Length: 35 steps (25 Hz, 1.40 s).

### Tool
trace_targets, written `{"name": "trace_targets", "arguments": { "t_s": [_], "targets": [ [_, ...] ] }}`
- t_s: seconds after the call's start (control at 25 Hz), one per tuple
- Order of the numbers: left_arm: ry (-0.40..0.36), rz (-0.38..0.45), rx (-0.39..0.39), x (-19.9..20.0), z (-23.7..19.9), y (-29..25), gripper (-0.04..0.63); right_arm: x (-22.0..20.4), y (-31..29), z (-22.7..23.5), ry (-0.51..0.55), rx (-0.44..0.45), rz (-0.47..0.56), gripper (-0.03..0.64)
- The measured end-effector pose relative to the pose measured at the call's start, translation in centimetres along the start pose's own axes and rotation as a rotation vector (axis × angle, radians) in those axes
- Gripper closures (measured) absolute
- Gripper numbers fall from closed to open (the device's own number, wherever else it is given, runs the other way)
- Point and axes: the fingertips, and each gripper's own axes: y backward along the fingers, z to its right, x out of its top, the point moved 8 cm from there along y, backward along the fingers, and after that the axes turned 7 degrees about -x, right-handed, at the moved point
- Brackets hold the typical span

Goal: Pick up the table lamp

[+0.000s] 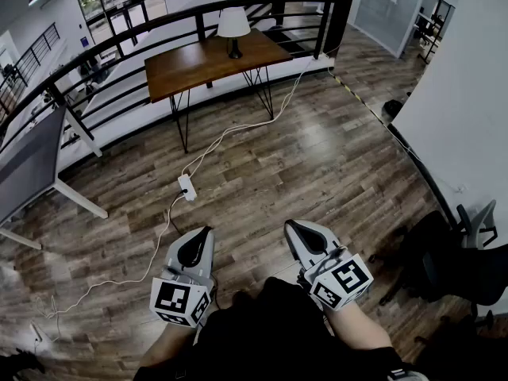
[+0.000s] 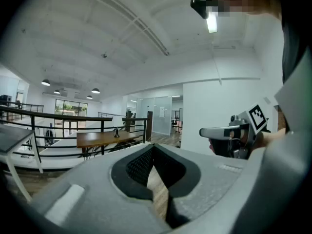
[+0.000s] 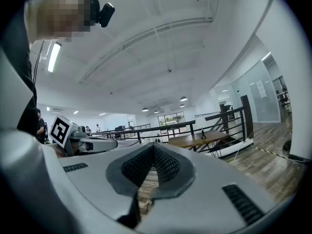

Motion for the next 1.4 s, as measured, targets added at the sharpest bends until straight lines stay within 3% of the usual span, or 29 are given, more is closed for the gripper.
{"name": "trace_targets", "arguments": {
  "t_s": [0.16,0.48,0.72,1.0,1.24,1.4],
  "targets": [
    [-0.004,0.014,-0.009,1.1,-0.7,-4.8,0.591,1.1,-1.9,3.8,0.016,0.004,0.008,0.606],
    [0.001,0.031,0.047,2.9,-2.9,-10.3,0.591,2.5,-5.5,8.3,0.051,0.050,-0.010,0.606],
    [-0.003,0.025,0.076,2.8,-5.1,-13.0,0.591,1.5,-7.9,10.9,-0.042,0.084,-0.009,0.604],
    [0.036,0.036,0.115,2.3,-8.8,-17.0,0.591,0.7,-12.1,14.5,-0.068,0.084,-0.066,0.603],
    [0.073,0.049,0.096,1.4,-15.4,-22.9,0.591,0.4,-20.2,17.7,-0.058,0.070,-0.092,0.603],
    [0.058,0.059,0.094,2.0,-23.2,-28.1,0.591,1.6,-29.1,20.0,-0.059,0.060,-0.056,0.603]
  ]
}}
